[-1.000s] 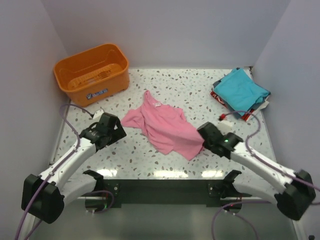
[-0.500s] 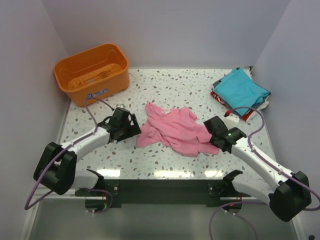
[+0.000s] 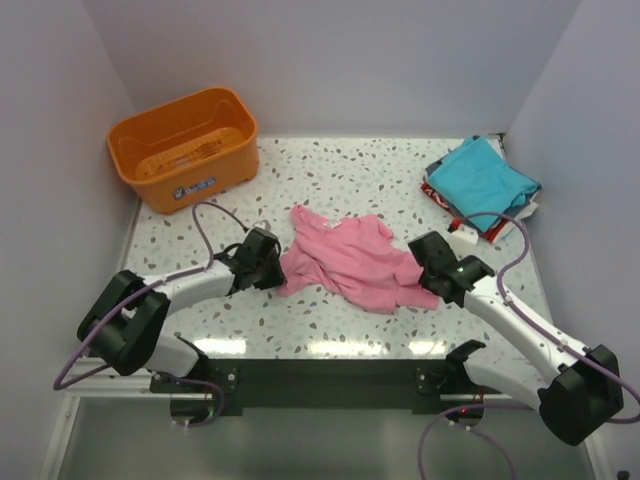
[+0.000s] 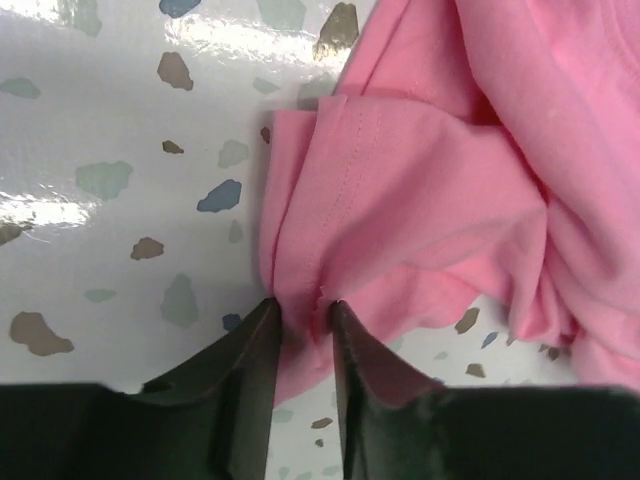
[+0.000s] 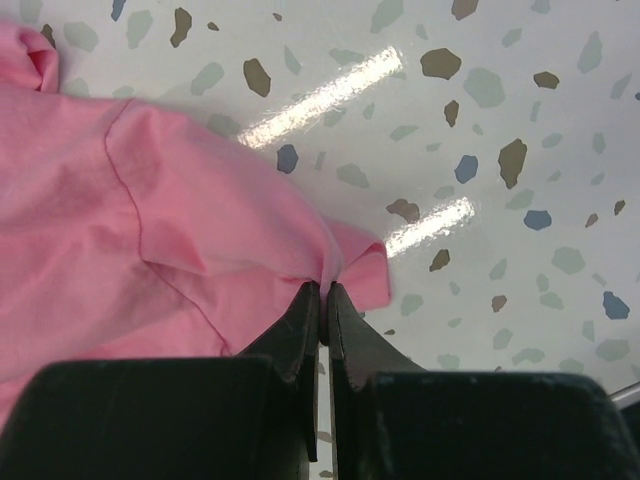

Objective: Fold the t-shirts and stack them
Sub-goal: Flatten the tshirt out

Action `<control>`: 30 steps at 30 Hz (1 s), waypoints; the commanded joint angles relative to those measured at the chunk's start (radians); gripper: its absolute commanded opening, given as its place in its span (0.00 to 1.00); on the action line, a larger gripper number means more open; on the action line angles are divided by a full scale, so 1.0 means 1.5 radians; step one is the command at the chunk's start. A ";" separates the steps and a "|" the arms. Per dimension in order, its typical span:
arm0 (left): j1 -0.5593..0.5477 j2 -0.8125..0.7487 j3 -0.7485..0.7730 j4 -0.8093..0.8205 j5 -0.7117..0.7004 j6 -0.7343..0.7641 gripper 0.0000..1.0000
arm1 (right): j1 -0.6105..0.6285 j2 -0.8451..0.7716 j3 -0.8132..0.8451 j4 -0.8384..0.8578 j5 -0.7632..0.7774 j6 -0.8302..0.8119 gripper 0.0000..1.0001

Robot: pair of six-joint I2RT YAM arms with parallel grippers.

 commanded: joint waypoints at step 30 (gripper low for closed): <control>0.094 -0.232 0.896 -0.562 -0.434 0.161 0.00 | -0.015 -0.033 0.808 -0.147 0.280 -0.276 0.00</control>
